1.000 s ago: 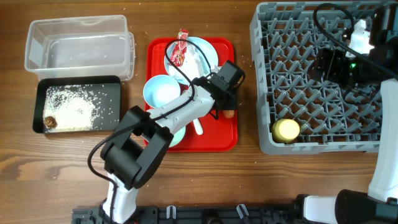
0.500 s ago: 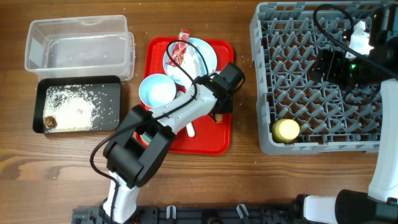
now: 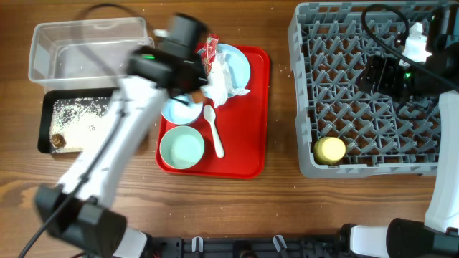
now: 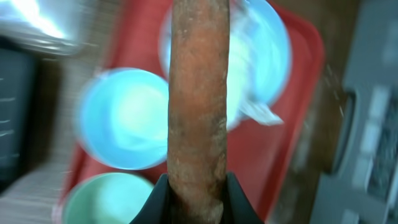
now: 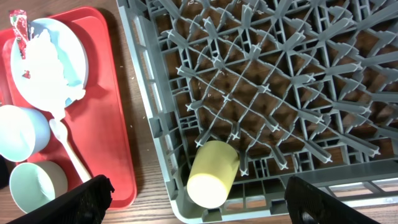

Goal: Sort waste into correct bins and load items into the dishwasher rack
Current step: 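Carry the carrot to the black tray and release it with the left gripper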

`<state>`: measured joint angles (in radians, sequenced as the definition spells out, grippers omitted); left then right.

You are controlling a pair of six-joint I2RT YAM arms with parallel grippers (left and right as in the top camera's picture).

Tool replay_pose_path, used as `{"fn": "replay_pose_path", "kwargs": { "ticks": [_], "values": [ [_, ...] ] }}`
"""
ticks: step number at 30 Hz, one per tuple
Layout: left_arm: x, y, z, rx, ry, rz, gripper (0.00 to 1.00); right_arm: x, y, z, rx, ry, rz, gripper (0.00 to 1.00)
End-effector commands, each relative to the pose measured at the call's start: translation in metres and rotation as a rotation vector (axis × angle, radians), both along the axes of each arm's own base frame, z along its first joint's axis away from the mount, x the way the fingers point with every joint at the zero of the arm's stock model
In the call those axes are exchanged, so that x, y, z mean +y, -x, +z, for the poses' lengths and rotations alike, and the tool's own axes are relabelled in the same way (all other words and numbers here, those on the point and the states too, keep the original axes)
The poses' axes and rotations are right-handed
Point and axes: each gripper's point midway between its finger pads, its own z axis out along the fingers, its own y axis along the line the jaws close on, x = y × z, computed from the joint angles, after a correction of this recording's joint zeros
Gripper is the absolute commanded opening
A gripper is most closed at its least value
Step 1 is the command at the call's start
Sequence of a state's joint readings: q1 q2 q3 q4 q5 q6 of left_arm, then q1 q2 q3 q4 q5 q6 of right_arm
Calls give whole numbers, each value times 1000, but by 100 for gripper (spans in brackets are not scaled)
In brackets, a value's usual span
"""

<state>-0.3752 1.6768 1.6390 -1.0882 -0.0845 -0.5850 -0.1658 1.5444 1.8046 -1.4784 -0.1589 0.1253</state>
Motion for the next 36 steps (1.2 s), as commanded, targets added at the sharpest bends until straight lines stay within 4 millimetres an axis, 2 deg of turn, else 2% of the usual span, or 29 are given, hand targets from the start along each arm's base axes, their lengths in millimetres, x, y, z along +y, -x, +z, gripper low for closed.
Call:
{"fn": "replay_pose_path", "kwargs": {
  "ticks": [1,3,4,6,8,10,13,14,17,21,28,30,32,34,36],
  "values": [
    [110,-6,18,-12,-14,280,5,-3,0,7,-28,24,11,92],
    [163,4,7,54,-3,467,4,-3,0,7,-28,24,11,92],
    [177,7,2,72,2,519,4,-3,0,7,-27,24,12,92],
    [224,20,-17,128,33,712,4,-3,-1,7,-29,23,9,92],
    [246,28,-37,166,83,802,4,-3,-2,7,-30,24,10,92],
    [260,31,-62,187,131,848,4,-3,-1,7,-29,23,10,92],
    [272,37,-92,201,163,925,4,-3,-1,7,-28,23,9,92],
    [274,41,-111,216,183,989,4,-3,-1,7,-29,23,9,92],
    [276,38,-140,203,186,995,5,-3,0,7,-25,23,9,92],
    [279,32,-159,185,187,994,8,-3,1,6,-20,22,10,92],
    [282,31,-167,192,171,999,21,-3,0,6,-22,24,13,92],
    [281,30,-166,190,179,993,41,-3,0,6,-23,26,17,92],
    [278,26,-164,184,198,955,54,-3,0,7,-26,28,20,92],
    [275,19,-155,162,207,898,62,-3,-2,7,-31,28,20,93],
    [278,13,-133,122,195,860,65,-3,-3,8,-36,28,20,92]
  ]
}}
